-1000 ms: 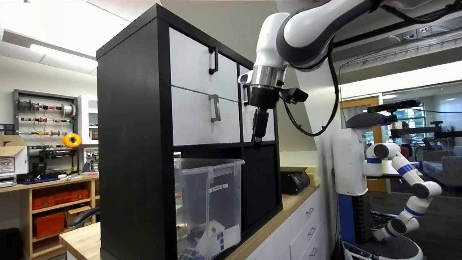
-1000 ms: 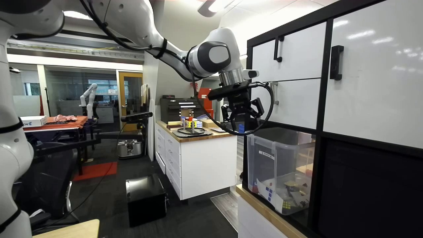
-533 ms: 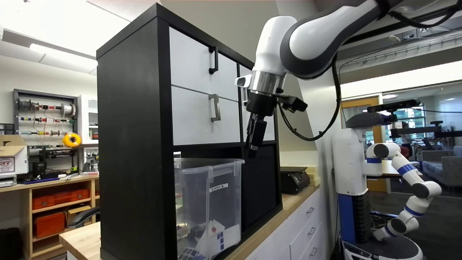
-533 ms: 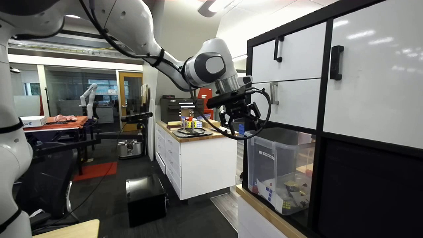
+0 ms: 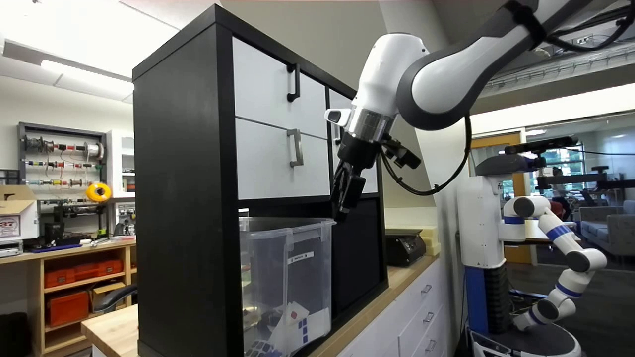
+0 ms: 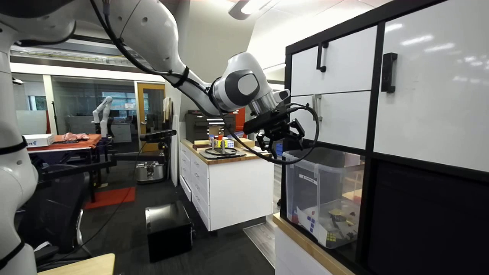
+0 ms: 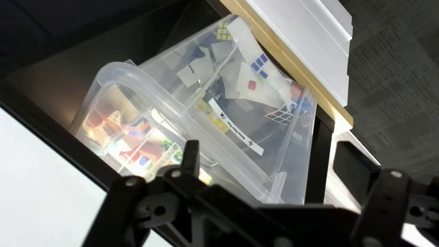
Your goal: Slide out the storage container
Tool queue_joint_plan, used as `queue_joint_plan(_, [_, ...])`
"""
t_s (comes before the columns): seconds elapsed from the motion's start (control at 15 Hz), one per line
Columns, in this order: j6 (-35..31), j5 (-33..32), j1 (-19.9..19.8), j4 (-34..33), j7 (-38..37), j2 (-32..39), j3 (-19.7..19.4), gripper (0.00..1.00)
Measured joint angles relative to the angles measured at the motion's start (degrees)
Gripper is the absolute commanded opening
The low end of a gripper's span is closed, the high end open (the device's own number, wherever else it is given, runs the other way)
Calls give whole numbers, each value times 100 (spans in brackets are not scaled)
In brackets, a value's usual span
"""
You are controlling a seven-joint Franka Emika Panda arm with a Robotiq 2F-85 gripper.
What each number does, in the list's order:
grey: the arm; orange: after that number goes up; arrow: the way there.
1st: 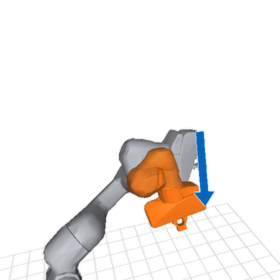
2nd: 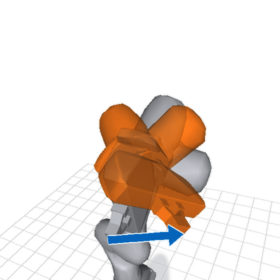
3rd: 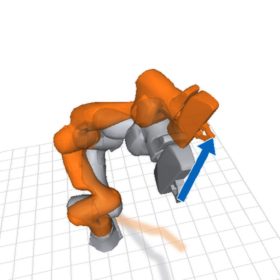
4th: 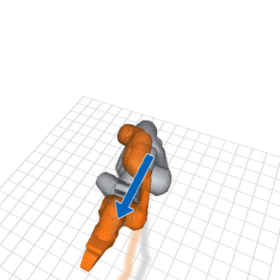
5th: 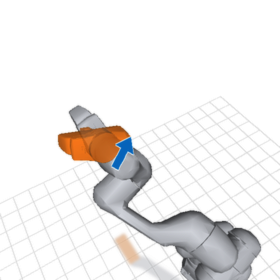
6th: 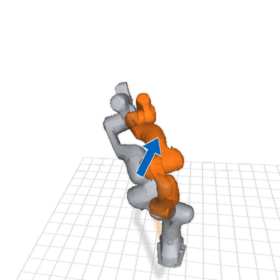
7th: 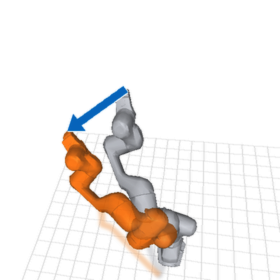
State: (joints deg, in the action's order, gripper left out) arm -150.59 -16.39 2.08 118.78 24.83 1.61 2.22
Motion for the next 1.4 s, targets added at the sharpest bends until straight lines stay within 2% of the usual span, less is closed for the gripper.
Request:
queue_joint_plan(0.73, [-880,-188,-109,17,3,461,-140,100])
queue_joint_plan(1.4, [-1313,-284,-203,-402,141,974,-196,100])
